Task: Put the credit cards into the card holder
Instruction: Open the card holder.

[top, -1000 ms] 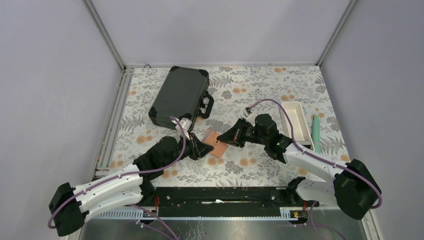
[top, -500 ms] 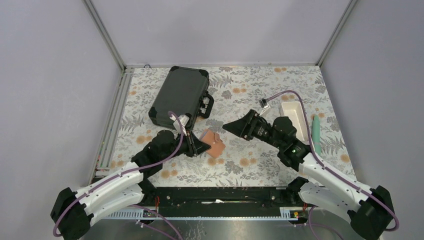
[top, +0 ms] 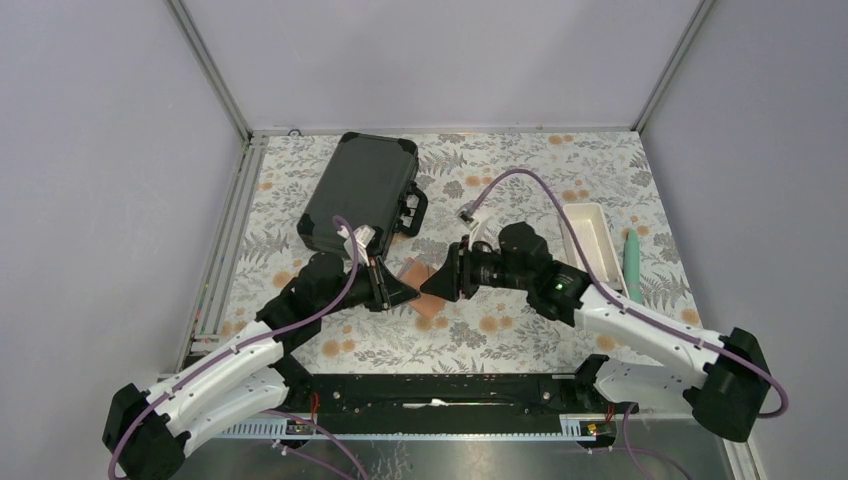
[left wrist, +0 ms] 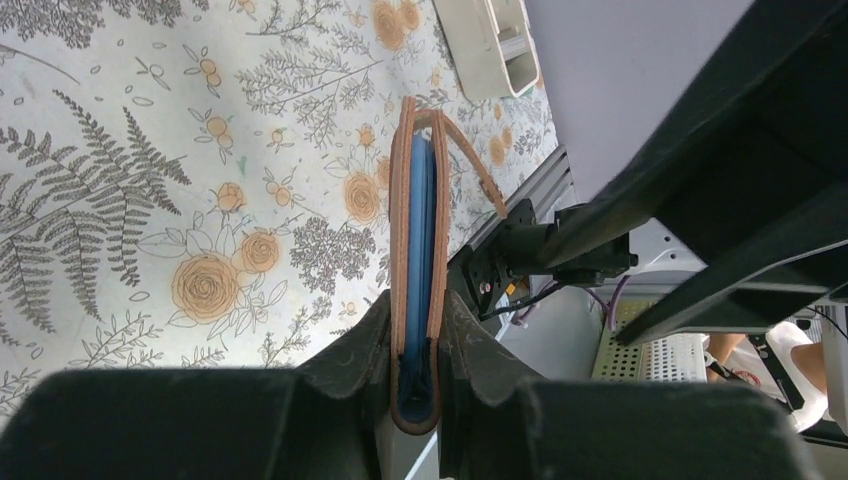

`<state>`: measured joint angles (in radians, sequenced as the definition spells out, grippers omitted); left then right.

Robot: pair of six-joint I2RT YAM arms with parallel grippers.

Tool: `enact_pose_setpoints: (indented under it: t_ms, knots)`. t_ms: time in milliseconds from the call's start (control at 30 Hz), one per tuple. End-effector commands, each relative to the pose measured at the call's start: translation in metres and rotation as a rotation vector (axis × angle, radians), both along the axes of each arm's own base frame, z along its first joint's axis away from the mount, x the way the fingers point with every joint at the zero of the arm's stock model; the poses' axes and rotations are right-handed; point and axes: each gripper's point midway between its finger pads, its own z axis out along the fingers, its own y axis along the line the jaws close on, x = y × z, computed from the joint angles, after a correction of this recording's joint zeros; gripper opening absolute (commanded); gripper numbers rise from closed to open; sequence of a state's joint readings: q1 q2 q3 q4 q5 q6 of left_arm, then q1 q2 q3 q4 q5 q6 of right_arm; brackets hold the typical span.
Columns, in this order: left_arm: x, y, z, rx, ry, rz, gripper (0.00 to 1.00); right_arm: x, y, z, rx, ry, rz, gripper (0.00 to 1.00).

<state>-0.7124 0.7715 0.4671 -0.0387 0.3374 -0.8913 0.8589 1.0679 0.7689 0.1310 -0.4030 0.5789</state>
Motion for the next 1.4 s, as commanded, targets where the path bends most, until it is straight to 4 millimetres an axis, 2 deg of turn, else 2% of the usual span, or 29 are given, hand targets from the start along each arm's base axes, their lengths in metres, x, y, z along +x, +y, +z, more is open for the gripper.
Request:
enact_pose_setpoints:
  t_ms: [0, 200, 433, 567, 800, 1067, 1233, 1367]
  knots:
    - [-0.004, -0.006, 0.029, -0.059, -0.047, -0.055, 0.0, 0.005, 0.013, -0.006, -0.075, -0.061, 0.021, 0.43]
    - [-0.008, -0.004, 0.03, -0.033, -0.088, -0.092, 0.0, 0.018, 0.014, -0.033, -0.181, -0.012, -0.036, 0.43]
    - [-0.019, -0.002, 0.036, -0.03, -0.162, -0.162, 0.0, 0.024, -0.003, -0.041, -0.216, 0.002, -0.083, 0.44]
    - [-0.027, 0.0, 0.044, -0.038, -0.212, -0.203, 0.0, 0.019, -0.008, -0.034, -0.178, 0.025, -0.033, 0.46]
    - [-0.043, 0.003, 0.065, -0.093, -0.307, -0.277, 0.0, 0.025, -0.033, -0.021, -0.108, 0.056, -0.025, 0.47]
    - [-0.051, -0.001, 0.079, -0.142, -0.34, -0.331, 0.0, -0.007, -0.023, -0.008, -0.002, 0.05, 0.178, 0.43]
    - [-0.052, -0.003, 0.084, -0.16, -0.354, -0.343, 0.0, -0.014, -0.024, -0.007, 0.007, 0.046, 0.218, 0.46]
    - [-0.06, -0.006, 0.087, -0.198, -0.359, -0.397, 0.0, -0.017, -0.023, -0.006, 0.033, 0.052, 0.229, 0.48]
